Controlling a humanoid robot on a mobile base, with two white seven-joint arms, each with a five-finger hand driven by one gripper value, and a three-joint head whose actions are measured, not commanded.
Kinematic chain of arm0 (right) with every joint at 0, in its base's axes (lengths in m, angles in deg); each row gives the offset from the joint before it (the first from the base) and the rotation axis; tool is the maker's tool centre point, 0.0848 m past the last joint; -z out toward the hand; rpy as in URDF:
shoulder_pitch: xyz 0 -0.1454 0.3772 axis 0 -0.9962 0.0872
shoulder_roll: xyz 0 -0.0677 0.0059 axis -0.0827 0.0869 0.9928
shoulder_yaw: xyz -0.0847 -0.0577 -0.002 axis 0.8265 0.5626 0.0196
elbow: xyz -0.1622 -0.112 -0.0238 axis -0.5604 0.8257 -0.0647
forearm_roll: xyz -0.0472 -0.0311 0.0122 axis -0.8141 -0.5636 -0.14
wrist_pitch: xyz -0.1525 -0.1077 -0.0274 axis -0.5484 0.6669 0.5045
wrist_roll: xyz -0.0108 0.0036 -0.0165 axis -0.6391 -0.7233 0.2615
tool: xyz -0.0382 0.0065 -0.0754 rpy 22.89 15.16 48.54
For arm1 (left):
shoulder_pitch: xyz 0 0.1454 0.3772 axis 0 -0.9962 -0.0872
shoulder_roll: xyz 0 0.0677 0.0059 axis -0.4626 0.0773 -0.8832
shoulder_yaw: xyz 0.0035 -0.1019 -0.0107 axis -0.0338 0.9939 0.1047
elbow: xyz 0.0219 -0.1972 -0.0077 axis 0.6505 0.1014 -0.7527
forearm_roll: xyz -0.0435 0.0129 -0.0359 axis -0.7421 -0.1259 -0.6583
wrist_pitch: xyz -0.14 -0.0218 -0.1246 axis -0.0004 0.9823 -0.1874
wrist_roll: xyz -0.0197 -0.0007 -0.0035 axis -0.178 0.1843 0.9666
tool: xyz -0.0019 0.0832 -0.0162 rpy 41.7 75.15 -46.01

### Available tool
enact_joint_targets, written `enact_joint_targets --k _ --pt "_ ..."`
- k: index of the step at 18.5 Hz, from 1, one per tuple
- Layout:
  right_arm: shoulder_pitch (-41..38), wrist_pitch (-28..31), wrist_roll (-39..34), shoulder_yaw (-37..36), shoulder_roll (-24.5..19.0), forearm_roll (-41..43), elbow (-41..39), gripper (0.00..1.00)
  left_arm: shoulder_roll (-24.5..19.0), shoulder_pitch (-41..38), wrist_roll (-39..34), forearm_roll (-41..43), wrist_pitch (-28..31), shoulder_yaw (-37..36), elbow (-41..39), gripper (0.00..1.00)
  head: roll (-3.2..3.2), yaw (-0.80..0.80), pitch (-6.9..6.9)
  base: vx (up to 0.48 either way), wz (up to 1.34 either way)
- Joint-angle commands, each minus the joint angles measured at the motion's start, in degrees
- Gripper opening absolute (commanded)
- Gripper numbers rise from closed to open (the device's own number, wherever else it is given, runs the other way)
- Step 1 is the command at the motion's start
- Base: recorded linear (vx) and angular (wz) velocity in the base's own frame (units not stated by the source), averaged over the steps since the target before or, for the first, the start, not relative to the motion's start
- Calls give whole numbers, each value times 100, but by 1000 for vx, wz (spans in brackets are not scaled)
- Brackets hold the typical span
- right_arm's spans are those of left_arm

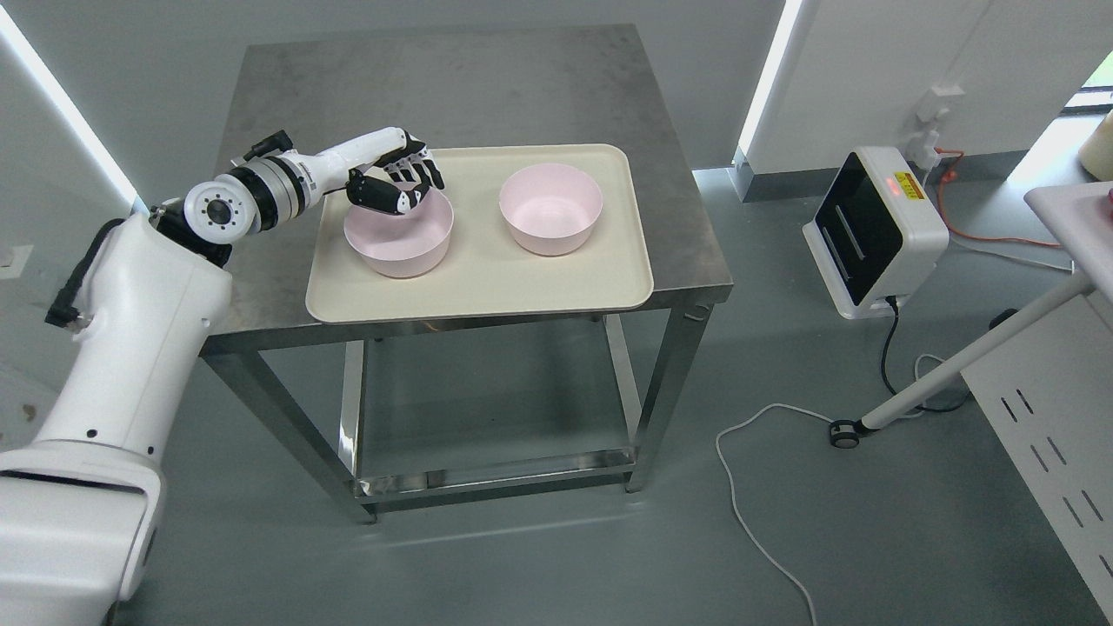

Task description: Stack pink IKEA bowls on left shelf middle

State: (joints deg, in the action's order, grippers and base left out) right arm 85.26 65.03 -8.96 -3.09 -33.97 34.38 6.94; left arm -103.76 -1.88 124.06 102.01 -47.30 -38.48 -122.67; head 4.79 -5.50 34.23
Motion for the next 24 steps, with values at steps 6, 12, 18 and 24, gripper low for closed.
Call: enact_joint_targets --k 6,12,18,24 --pt "-167 3 -2 -70 100 0 -193 100 197 209 50 -34 -88 470 -32 1 0 0 0 0 0" --pt "-167 -6 -2 -70 100 0 -193 100 92 -97 -115 333 -378 260 -23 29 0 0 0 0 0" --pt "-167 3 -2 -62 100 0 -193 100 39 -89 -459 897 -378 120 12 66 0 0 0 0 0" --pt "-167 -6 -2 -62 100 0 -193 100 13 157 -416 906 -334 -513 284 55 0 0 0 0 0"
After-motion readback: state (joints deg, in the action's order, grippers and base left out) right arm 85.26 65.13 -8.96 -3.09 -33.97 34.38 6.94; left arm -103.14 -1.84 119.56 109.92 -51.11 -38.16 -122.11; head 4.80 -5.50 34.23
